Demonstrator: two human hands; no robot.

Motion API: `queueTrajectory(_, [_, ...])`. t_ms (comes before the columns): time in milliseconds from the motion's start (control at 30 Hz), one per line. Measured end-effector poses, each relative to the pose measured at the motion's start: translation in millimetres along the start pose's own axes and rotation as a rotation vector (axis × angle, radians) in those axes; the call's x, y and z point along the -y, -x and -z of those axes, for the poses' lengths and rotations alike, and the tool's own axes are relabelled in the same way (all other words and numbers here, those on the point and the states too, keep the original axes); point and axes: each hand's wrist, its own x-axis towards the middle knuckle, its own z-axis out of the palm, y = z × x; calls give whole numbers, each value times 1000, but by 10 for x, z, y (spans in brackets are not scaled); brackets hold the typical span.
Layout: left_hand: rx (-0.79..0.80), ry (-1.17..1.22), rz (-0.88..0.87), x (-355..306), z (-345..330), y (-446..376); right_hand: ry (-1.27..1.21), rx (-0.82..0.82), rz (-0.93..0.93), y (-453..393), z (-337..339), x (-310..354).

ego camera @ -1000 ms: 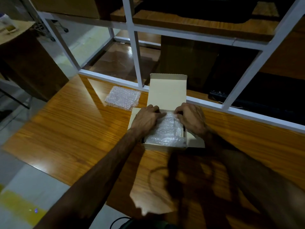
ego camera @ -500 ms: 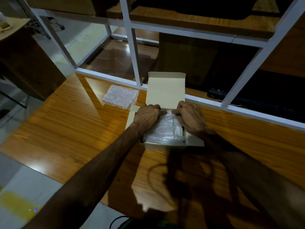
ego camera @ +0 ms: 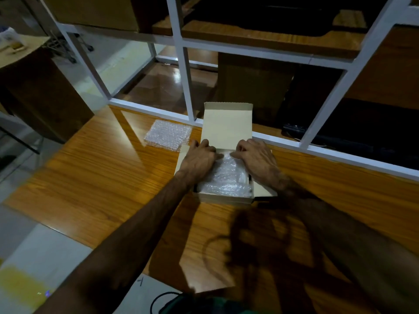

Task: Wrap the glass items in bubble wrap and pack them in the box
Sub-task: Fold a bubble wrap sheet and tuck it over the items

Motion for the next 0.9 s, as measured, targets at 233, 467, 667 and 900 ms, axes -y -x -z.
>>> queueTrajectory(233, [-29, 33, 132, 1, -54, 7, -111, 60, -65, -27, -32, 12])
queueTrajectory(467, [-46, 44, 232, -23, -72, -18, -232, -5, -226, -113, -68, 84])
queueTrajectory(667, [57, -26, 240, -77, -45, 13, -135, 4, -189, -113, -40, 165])
queueTrajectory(900, [44, 28, 127, -28, -7, 203, -63, -6, -65, 121, 65, 205])
